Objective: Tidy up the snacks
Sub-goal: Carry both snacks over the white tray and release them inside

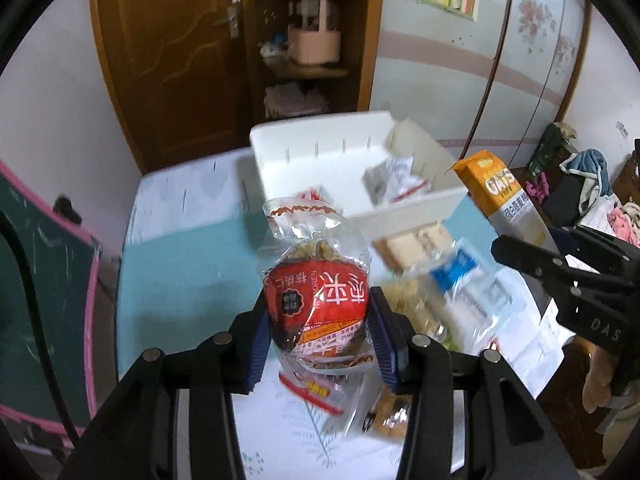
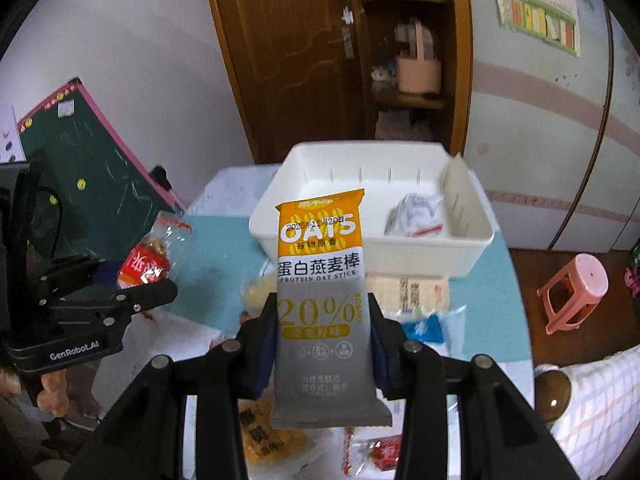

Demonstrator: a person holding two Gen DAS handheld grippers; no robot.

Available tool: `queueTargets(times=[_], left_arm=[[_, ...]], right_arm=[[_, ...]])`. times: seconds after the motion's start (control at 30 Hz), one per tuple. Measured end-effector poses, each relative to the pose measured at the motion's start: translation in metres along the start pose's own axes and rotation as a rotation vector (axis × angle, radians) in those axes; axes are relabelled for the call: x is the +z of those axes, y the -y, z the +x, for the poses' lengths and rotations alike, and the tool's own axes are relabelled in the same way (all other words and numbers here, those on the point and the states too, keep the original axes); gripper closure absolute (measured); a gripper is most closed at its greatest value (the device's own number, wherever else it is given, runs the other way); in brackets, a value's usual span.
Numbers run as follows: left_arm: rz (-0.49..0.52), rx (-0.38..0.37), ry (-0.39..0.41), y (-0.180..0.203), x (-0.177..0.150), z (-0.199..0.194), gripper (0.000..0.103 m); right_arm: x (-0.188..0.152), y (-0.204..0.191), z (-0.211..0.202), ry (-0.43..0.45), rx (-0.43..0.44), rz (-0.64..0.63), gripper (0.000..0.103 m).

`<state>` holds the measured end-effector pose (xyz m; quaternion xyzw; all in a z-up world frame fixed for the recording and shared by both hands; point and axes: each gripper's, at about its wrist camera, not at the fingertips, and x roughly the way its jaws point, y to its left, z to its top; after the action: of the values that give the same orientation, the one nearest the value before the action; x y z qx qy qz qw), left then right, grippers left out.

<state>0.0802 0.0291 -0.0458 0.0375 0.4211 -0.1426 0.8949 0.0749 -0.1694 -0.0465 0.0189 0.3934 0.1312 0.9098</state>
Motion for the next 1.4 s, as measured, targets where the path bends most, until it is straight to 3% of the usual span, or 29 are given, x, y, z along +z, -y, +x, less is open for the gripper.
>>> queueTargets(times=[0.23, 0.47, 0.73, 0.97, 1.13, 1.4], left_arm=[[0.072, 0.043, 0.084, 0.019, 0.068, -0.014, 0.059], [0.088, 0.094, 0.154, 0.025, 0.139, -0.017, 0.059], [0.024, 0.145, 0.174, 0.02, 0.214, 0.022, 0.059], [-0.02, 0.177, 0.117, 0.019, 0.239, 0.09, 0.059], [-0.041, 0.171, 0.025, 0.021, 0.236, 0.142, 0.059], [-0.044, 0.166, -0.042, 0.025, 0.225, 0.185, 0.058]], right_arm=[[0.051, 0.016, -0.019, 0.067, -0.029, 0.008, 0.063], [0.131, 0.038, -0.036, 0.164, -0.075, 0.028, 0.063], [0.205, 0.075, -0.008, 0.158, -0.093, 0.137, 0.063], [0.216, 0.09, 0.047, 0.092, -0.131, 0.175, 0.063], [0.202, 0.102, 0.093, 0.008, -0.123, 0.204, 0.063], [0.177, 0.11, 0.143, -0.103, -0.132, 0.204, 0.062]])
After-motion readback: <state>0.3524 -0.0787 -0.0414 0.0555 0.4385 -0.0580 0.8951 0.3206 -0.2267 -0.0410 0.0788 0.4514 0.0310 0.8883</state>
